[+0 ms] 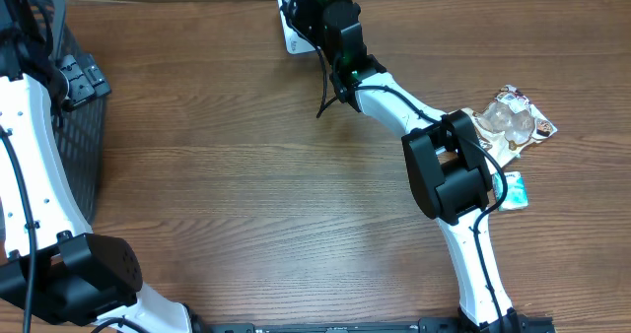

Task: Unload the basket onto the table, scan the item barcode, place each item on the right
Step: 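Carry the jar right and lower it beside the scanned items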

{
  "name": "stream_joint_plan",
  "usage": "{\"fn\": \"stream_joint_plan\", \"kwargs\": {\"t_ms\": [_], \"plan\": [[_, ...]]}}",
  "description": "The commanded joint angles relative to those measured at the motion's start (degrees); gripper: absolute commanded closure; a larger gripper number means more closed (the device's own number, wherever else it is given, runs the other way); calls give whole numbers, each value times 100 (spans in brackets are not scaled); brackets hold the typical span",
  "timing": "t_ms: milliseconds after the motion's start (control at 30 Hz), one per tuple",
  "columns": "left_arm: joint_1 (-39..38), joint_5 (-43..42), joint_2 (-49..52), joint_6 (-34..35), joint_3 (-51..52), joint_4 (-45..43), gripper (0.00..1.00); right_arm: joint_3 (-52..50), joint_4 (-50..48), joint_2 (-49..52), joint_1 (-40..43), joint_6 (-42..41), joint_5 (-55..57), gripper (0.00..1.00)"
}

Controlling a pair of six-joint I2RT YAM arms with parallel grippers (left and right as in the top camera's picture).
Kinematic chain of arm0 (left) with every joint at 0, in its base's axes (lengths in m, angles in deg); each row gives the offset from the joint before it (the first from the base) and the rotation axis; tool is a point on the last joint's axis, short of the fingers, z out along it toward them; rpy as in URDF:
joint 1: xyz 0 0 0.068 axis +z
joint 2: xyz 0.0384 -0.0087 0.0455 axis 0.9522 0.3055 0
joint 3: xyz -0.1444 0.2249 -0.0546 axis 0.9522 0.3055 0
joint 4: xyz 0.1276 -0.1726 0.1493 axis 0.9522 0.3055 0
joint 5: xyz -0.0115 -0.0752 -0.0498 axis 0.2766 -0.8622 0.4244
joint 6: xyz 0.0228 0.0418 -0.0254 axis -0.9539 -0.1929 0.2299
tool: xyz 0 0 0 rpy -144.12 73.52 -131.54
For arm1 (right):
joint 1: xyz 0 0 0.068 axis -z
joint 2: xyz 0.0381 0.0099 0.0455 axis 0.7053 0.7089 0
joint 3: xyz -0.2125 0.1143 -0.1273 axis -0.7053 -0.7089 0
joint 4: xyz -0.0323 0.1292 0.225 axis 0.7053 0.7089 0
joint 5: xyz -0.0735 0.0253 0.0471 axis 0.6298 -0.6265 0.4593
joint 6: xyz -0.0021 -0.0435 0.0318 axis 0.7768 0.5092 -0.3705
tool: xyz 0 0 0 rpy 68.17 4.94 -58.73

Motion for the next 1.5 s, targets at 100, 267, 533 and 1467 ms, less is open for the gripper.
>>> {"fn": "stream_joint_plan", "kwargs": {"t_ms": [100, 267, 533, 1467], "plan": [[-79, -59, 61, -66, 4, 9, 0, 72, -107, -9, -37, 9, -219, 75], [-79, -59, 61, -66, 4, 9, 0, 72, -107, -9, -37, 9, -212, 75], [-79, -59, 61, -66, 4, 9, 1, 74, -146, -140, -179, -332, -299, 77], [-76, -57, 61, -66, 4, 9, 0, 72, 8260, -3871, 804, -6505, -297, 88]]}}
